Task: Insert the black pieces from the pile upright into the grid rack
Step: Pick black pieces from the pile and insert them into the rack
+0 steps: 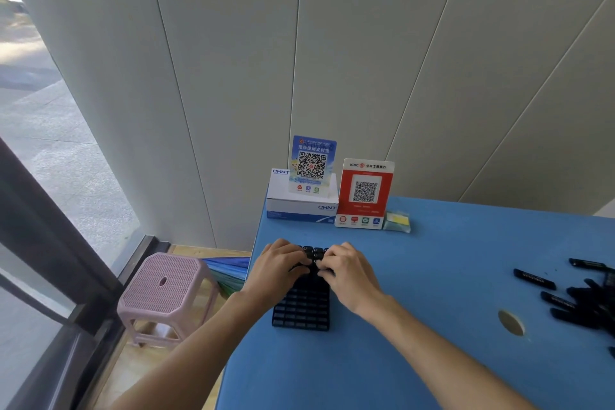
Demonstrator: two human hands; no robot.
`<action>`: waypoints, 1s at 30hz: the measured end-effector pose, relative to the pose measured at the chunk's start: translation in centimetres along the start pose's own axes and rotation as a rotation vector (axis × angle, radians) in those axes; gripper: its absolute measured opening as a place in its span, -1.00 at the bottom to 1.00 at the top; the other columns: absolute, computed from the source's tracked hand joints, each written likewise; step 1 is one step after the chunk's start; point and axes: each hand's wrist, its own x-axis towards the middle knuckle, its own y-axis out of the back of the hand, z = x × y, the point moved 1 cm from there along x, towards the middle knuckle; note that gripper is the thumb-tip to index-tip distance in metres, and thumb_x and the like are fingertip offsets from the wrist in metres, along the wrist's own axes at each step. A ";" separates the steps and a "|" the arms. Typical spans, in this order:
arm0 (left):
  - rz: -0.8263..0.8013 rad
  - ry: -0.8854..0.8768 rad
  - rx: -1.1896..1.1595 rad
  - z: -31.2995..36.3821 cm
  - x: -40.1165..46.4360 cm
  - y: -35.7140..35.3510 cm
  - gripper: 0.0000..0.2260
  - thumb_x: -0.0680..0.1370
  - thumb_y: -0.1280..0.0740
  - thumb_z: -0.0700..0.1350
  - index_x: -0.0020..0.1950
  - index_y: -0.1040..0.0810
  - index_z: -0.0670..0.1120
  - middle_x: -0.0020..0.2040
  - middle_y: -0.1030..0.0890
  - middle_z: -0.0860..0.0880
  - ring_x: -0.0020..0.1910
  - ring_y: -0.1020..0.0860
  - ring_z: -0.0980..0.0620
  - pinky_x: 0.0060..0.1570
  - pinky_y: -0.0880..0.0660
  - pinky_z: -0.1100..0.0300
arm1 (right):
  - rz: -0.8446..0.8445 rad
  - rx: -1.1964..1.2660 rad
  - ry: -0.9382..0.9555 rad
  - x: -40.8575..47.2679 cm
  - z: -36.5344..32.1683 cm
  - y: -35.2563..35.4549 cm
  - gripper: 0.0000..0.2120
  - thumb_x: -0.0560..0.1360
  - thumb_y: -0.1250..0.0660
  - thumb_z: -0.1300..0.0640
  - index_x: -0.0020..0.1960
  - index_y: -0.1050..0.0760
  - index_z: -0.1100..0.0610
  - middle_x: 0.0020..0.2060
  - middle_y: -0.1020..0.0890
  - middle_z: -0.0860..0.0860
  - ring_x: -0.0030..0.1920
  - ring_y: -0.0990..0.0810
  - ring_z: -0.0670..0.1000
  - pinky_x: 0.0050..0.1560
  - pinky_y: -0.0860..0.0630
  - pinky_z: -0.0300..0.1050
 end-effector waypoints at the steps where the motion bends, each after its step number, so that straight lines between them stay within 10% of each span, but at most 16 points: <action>1: 0.004 -0.007 -0.007 0.1 0.0 0.0 -0.89 0.38 -0.50 -0.12 -0.12 -0.66 -0.05 -0.14 -0.65 0.08 -0.12 -0.52 0.03 -0.16 -0.48 0.10 | -0.010 0.000 -0.011 0.1 0.1 0.1 -0.83 0.49 -0.35 0.12 0.06 -0.62 0.10 -0.07 -0.58 -0.02 0.00 -0.43 0.02 0.00 -0.39 -0.14; 18: 0.022 0.044 0.057 0.0 -0.8 -0.6 -0.89 0.34 -0.53 -0.12 -0.24 -0.62 -0.05 -0.13 -0.62 0.08 -0.15 -0.50 0.04 -0.20 -0.46 0.14 | 0.023 -0.138 0.077 -0.1 -0.3 -1.0 -0.88 0.29 -0.55 0.20 -0.22 -0.64 0.14 -0.30 -0.58 -0.03 -0.21 -0.52 0.03 -0.29 -0.52 -0.11; 23: -0.045 0.057 0.122 0.5 -1.3 -0.1 -0.79 0.35 -0.52 -0.02 -0.05 -0.64 0.00 0.00 -0.61 0.04 -0.03 -0.54 -0.02 -0.06 -0.44 0.12 | -0.023 -0.113 0.045 -0.6 -0.7 -0.2 -0.75 0.50 -0.33 0.05 0.14 -0.56 0.10 0.00 -0.52 0.00 0.07 -0.42 0.03 0.06 -0.42 -0.08; 30: 0.060 -0.058 0.130 3.6 -1.1 -1.1 -0.67 0.41 -0.39 0.06 0.15 -0.55 0.01 0.06 -0.59 0.06 0.03 -0.51 0.01 0.01 -0.42 0.11 | 0.113 -0.055 -0.212 -5.8 3.1 1.8 -0.66 0.51 -0.30 0.00 0.26 -0.45 0.06 0.05 -0.52 -0.04 0.13 -0.43 -0.01 0.02 -0.45 -0.17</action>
